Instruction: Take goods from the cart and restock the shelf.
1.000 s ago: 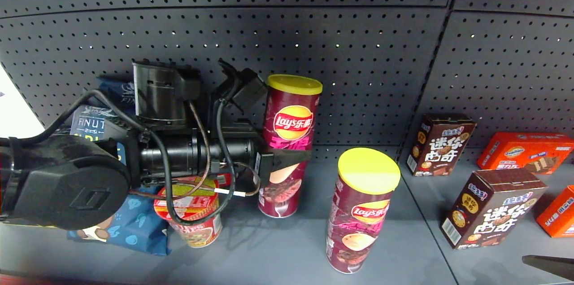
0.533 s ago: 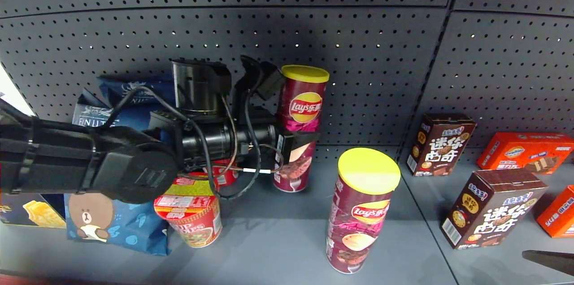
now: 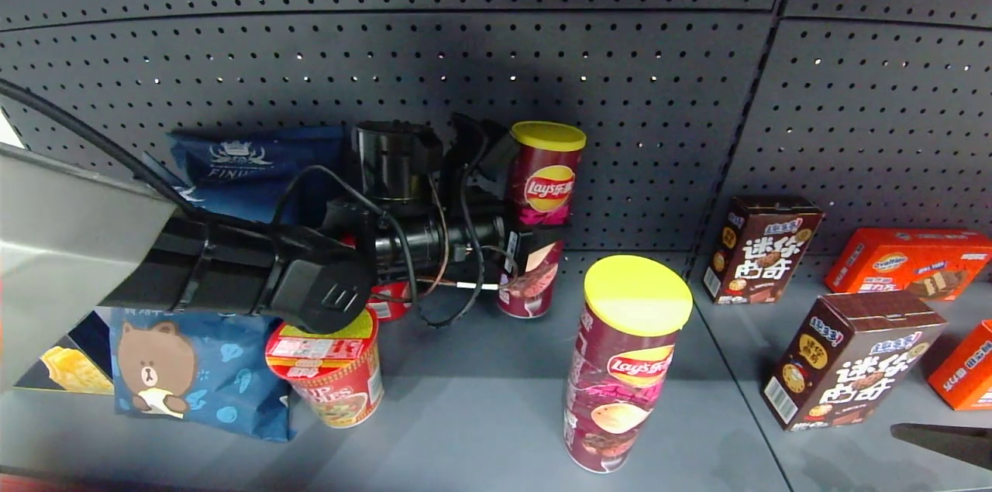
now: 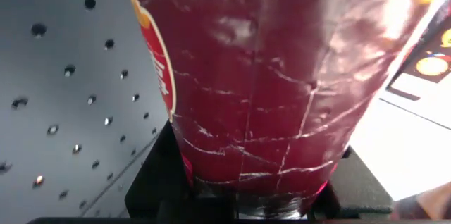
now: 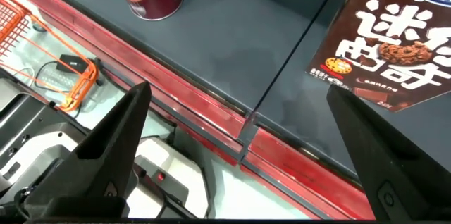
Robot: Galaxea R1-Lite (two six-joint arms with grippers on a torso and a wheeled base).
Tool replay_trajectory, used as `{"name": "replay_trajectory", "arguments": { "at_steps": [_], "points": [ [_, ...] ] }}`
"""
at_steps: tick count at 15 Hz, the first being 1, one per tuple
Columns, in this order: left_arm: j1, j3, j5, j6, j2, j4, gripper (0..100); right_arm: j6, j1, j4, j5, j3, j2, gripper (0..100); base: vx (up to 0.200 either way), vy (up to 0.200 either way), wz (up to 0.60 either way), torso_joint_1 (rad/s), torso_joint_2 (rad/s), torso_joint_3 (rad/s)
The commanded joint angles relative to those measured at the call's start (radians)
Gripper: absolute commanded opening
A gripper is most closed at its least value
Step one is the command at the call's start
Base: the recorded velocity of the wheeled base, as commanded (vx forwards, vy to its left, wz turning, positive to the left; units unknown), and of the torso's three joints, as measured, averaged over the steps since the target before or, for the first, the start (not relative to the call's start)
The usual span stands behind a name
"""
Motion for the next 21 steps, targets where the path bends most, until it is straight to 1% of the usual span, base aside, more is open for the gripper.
{"name": "replay_trajectory", "arguments": {
  "at_steps": [1, 5, 11, 13, 14, 17, 18, 21],
  "points": [
    [-0.003, -0.04, -0.001, 0.001, 0.056, 0.0, 0, 0.0, -0.002, 0.0, 0.003, 0.001, 0.004, 100, 0.0, 0.0, 0.0, 0.0, 0.0, 0.0],
    [-0.007, -0.057, -0.001, 0.001, 0.088, 0.0, 0, 0.0, 0.0, -0.001, 0.006, 0.008, 0.004, 100, 0.0, 0.0, 0.0, 0.0, 0.0, 0.0],
    [-0.008, -0.108, 0.001, 0.001, 0.132, 0.0, 0, 0.001, 0.001, -0.006, 0.009, 0.013, 0.004, 100, 0.0, 0.0, 0.0, 0.0, 0.0, 0.0],
    [-0.007, -0.148, 0.001, 0.002, 0.16, -0.002, 0, 0.001, 0.001, -0.006, 0.009, 0.01, 0.006, 100, 0.0, 0.0, 0.0, 0.0, 0.0, 0.0],
    [-0.008, -0.165, -0.001, -0.002, 0.172, -0.022, 0, 0.001, 0.001, -0.006, 0.009, 0.007, 0.006, 100, 0.0, 0.0, 0.0, 0.0, 0.0, 0.0],
    [-0.01, -0.171, -0.001, 0.001, 0.192, -0.033, 0, 0.001, 0.001, -0.006, 0.009, 0.008, 0.006, 100, 0.0, 0.0, 0.0, 0.0, 0.0, 0.0],
    [-0.01, -0.168, -0.003, -0.002, 0.195, -0.056, 0, 0.001, 0.001, -0.006, 0.009, 0.011, 0.006, 100, 0.0, 0.0, 0.0, 0.0, 0.0, 0.0],
    [-0.016, -0.168, -0.004, -0.002, 0.207, -0.059, 0, 0.001, 0.001, -0.006, 0.009, 0.013, 0.006, 100, 0.0, 0.0, 0.0, 0.0, 0.0, 0.0]
  ]
}}
